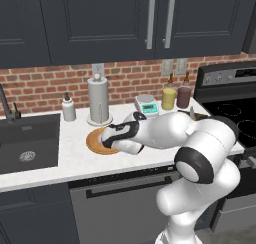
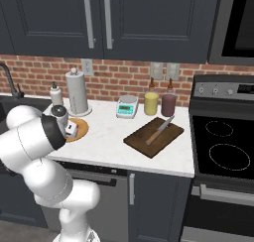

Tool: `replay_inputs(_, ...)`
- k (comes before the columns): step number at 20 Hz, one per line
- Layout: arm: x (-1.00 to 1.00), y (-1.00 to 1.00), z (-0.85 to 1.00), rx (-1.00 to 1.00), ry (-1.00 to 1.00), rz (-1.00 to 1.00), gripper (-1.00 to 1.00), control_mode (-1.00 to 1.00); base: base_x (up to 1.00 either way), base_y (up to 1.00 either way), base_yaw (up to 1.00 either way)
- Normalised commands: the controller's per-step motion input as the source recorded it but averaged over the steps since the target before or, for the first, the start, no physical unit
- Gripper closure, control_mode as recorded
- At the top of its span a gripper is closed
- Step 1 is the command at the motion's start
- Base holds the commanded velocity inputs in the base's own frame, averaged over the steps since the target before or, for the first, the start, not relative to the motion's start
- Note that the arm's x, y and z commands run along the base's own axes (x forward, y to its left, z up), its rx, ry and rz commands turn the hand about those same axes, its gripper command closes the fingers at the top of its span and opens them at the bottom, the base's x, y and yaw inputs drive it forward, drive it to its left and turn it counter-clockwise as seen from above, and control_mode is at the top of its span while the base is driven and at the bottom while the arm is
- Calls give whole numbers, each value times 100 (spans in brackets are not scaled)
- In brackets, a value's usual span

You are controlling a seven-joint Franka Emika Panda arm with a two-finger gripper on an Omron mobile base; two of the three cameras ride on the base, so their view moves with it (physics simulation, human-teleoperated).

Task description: Pick up the knife from the drawer and place it on the cutting board. Then place the meat from the plate to the cutting board.

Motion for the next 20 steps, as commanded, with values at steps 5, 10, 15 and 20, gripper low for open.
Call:
replay_inputs(5,0,0,-1,0,0,-4,-100,-100,0,0,0)
replay_inputs(10,7,0,0,0,0,-8,-100,-100,0,0,0)
replay_inputs(15,14,0,0,0,0,-7,-100,-100,0,0,0)
replay_inputs(20,11,11,1,0,0,0,-100,-100,0,0,0)
